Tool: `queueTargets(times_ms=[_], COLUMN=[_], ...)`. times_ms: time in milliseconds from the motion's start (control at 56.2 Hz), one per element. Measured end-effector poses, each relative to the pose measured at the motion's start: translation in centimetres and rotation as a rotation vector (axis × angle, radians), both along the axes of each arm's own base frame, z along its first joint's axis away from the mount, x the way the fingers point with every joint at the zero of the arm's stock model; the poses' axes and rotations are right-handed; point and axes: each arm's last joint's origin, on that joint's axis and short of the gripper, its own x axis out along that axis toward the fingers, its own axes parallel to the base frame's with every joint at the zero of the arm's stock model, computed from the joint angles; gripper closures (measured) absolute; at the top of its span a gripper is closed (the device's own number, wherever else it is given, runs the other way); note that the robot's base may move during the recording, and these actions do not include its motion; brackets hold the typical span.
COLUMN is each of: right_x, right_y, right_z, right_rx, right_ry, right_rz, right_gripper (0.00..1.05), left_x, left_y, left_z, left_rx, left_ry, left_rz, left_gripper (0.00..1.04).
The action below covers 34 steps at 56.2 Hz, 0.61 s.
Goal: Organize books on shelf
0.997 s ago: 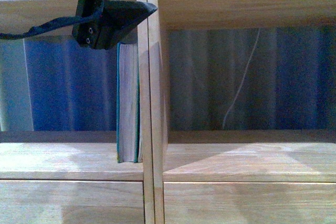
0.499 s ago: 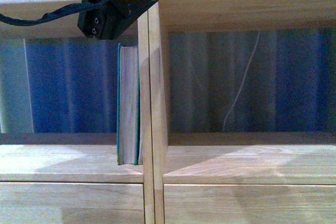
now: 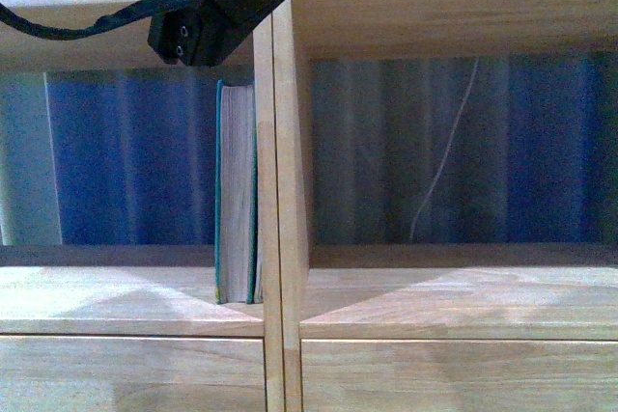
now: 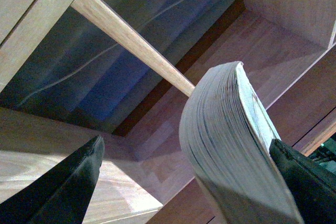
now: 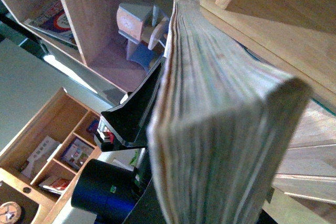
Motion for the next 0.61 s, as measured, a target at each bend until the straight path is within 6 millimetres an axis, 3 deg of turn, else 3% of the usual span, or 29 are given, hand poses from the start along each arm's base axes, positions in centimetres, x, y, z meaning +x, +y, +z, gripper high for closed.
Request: queueTargets(times_ms=[125, 392, 605], right_x=[-0.21, -0.29, -0.21], right_y=[0.27, 0.71, 0.77], right_z=[-0.16, -0.56, -0.90], right_rx=[0.005, 0.006, -0.005], right_ry=[0.007, 0.025, 0.040], right_rz=[0.003, -0.001, -0.001], right_gripper=[0.97, 0.97, 0.97], left_x=[-0.07, -0.21, -0.33], left_y=[-0.10, -0.58, -0.70], left_z=[0.18, 0.25, 0.64], left_rx=[-0.010, -0.023, -0.078], left_ry=[-0.003, 0.017, 0.049], left_rz=[0.010, 0.023, 0.007], left_gripper=[0.11, 0.52, 0.80])
